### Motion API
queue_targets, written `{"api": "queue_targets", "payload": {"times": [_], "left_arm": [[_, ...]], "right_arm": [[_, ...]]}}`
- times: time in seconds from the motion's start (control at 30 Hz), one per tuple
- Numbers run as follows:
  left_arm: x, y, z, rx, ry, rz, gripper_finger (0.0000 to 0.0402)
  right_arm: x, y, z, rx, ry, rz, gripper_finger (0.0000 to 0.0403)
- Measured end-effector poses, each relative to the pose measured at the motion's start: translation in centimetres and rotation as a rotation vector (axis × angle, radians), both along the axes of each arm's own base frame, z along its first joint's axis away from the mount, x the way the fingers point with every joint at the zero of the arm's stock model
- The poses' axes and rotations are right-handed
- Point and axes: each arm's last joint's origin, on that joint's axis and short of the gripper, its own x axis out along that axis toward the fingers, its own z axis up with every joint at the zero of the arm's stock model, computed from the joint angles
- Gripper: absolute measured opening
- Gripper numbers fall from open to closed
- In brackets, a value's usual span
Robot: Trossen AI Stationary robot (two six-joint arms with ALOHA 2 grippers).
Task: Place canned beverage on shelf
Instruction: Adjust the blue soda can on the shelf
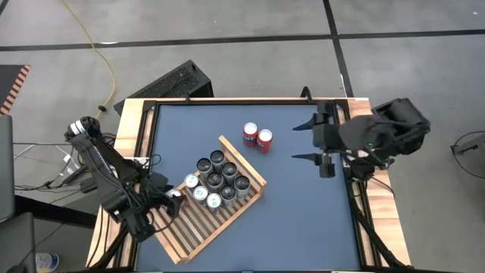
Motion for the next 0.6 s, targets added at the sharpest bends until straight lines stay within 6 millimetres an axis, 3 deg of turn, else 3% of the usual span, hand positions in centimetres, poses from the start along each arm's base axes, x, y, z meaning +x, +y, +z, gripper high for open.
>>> {"api": "queue_targets", "payload": {"times": [0.1, 0.27, 0.43, 0.6], "left_arm": [[0.5, -0.3, 2.3, 0.02, -0.083, -0.032, 0.0318], [1.9, -0.2, 5.1, 0.026, -0.116, -0.049, 0.0318], [4.6, -1.0, 3.8, 0.055, 0.019, -0.077, 0.0318], [5.9, -2.8, 2.1, 0.067, 0.102, -0.097, 0.0318]], "right_arm": [[1.3, 0.0, -1.1, -0.031, 0.05, 0.061, 0.0301], [3.4, -1.3, -3.4, -0.064, 0.144, 0.016, 0.0301], [5.0, -1.5, -5.9, -0.064, 0.214, 0.002, 0.0301], [7.2, 1.2, -8.7, -0.009, 0.19, 0.196, 0.0301]]}}
